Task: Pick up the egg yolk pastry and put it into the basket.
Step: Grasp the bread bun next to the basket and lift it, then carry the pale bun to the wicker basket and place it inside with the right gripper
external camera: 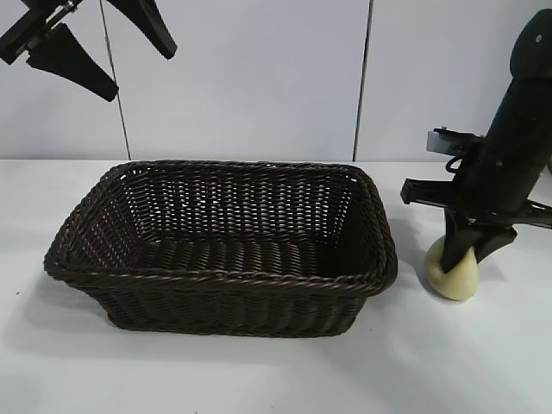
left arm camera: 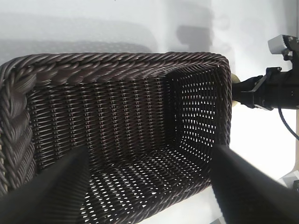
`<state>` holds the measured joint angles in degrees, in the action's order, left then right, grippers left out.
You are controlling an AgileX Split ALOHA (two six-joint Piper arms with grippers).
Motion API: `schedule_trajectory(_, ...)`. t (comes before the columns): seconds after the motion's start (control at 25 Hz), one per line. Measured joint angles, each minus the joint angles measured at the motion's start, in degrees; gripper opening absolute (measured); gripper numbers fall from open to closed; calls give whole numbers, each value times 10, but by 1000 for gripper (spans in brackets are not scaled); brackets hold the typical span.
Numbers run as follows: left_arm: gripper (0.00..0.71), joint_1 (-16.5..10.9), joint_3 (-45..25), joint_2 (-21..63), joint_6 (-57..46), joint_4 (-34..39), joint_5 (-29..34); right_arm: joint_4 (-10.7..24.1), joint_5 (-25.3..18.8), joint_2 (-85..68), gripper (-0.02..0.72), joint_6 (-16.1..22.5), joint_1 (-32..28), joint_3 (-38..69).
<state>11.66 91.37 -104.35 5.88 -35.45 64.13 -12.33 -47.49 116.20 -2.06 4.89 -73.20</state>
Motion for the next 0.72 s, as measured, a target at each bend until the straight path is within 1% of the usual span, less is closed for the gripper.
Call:
schedule_trajectory(0.12, 529, 0, 0, 0, 0, 0, 0, 3, -37, -10, 52, -9, 0, -18)
schedule_trajectory(0.2, 529, 0, 0, 0, 0, 0, 0, 6, -70, -24, 50, -13, 0, -38)
schedule_trajectory(0.4, 529, 0, 0, 0, 0, 0, 0, 4, -136, -79, 50, -21, 0, -120)
schedule_trajectory(0.56, 529, 0, 0, 0, 0, 0, 0, 2, -175, -96, 48, -22, 0, -178)
schedule_trajectory(0.72, 529, 0, 0, 0, 0, 0, 1, -6, -191, -96, 48, -22, 5, -193)
